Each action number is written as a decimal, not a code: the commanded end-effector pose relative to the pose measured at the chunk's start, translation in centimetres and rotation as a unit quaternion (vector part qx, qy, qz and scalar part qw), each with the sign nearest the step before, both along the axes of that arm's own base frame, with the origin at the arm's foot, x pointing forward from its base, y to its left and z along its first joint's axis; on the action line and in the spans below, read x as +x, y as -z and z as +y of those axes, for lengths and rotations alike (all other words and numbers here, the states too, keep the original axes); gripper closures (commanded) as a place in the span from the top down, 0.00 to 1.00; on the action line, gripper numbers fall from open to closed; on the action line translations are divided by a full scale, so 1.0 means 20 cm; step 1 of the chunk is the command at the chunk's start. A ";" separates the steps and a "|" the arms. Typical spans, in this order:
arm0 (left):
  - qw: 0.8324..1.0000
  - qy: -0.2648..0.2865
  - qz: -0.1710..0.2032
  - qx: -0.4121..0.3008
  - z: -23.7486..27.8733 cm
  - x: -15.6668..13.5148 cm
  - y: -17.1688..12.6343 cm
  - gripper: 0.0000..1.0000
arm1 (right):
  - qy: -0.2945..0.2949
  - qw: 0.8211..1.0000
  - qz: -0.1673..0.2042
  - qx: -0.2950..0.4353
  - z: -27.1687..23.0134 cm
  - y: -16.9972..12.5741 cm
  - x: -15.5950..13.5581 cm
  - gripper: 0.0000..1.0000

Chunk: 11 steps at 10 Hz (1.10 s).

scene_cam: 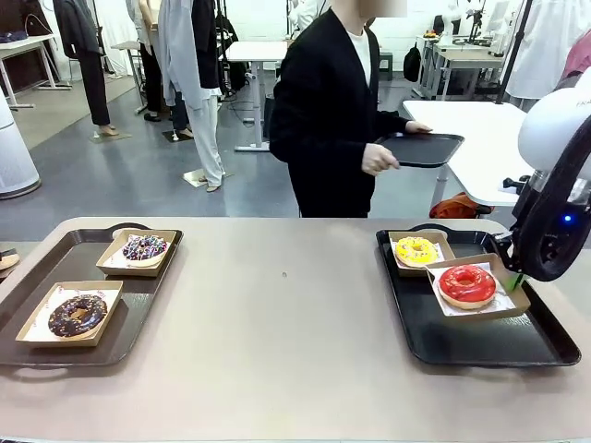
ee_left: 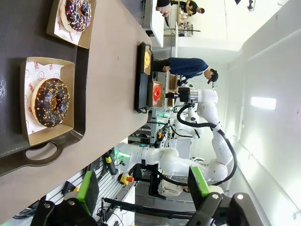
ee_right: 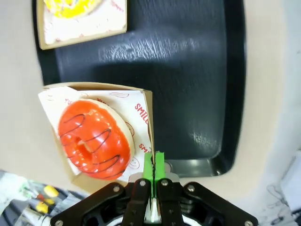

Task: Individually package the donuts and arrange them on the tray.
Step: Place the picked Paper togo box on the Handle tray.

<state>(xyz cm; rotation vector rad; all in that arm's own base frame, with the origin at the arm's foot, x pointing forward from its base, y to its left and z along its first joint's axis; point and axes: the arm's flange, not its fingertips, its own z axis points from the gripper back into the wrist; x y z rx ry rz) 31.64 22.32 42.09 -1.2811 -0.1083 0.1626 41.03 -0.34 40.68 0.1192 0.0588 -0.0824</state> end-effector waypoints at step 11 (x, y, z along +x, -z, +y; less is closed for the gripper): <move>1.000 0.002 -0.006 -0.004 0.01 -0.01 -0.01 1.00 | -0.020 1.000 0.022 0.011 -0.01 0.32 0.17 0.01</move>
